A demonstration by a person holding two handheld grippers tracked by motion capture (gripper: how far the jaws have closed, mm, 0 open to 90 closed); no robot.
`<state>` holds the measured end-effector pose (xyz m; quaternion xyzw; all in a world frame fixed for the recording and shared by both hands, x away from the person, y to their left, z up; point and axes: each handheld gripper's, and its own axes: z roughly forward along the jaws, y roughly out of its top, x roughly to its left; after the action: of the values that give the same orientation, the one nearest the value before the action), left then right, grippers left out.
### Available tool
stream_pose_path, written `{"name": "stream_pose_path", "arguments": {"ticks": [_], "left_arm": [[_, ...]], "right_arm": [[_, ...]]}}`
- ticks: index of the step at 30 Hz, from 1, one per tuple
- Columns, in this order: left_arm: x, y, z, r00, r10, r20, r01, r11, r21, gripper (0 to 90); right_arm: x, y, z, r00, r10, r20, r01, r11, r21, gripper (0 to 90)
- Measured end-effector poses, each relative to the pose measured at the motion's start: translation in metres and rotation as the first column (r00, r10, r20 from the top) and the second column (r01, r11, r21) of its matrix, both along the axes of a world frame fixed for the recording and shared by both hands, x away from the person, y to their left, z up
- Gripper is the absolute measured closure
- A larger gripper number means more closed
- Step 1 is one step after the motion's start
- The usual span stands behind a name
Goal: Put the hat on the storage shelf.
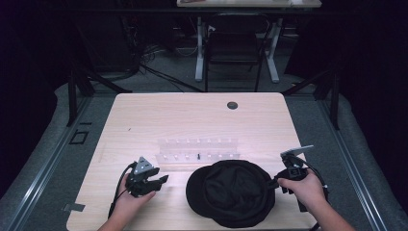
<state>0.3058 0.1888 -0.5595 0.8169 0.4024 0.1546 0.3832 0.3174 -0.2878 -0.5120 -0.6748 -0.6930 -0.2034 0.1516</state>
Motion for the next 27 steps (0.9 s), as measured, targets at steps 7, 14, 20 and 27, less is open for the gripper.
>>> {"name": "stream_pose_path", "arguments": {"ticks": [7, 14, 20, 27], "left_arm": [[0.0, 0.0, 0.0, 1.0, 0.001, -0.002, -0.001, 1.0, 0.001, 51.1], [0.0, 0.0, 0.0, 1.0, 0.003, -0.002, -0.003, 1.0, -0.001, 51.2], [0.0, 0.0, 0.0, 1.0, 0.001, -0.001, -0.001, 1.0, 0.0, 51.2], [0.0, 0.0, 0.0, 1.0, 0.003, 0.004, -0.003, 1.0, -0.007, 51.2]], "right_arm": [[0.0, 0.001, 0.023, 0.9973, 0.071, -0.019, -0.072, 0.997, -0.025, 87.2], [-0.003, 0.008, 0.043, 0.9998, 0.021, -0.001, -0.021, 1.0, -0.019, 87.3], [-0.002, 0.012, 0.056, 1.0, 0.002, 0.003, -0.002, 1.0, -0.013, 87.3], [0.0, 0.018, 0.072, 1.0, 0.01, -0.002, -0.01, 1.0, 0.003, 87.5]]}}
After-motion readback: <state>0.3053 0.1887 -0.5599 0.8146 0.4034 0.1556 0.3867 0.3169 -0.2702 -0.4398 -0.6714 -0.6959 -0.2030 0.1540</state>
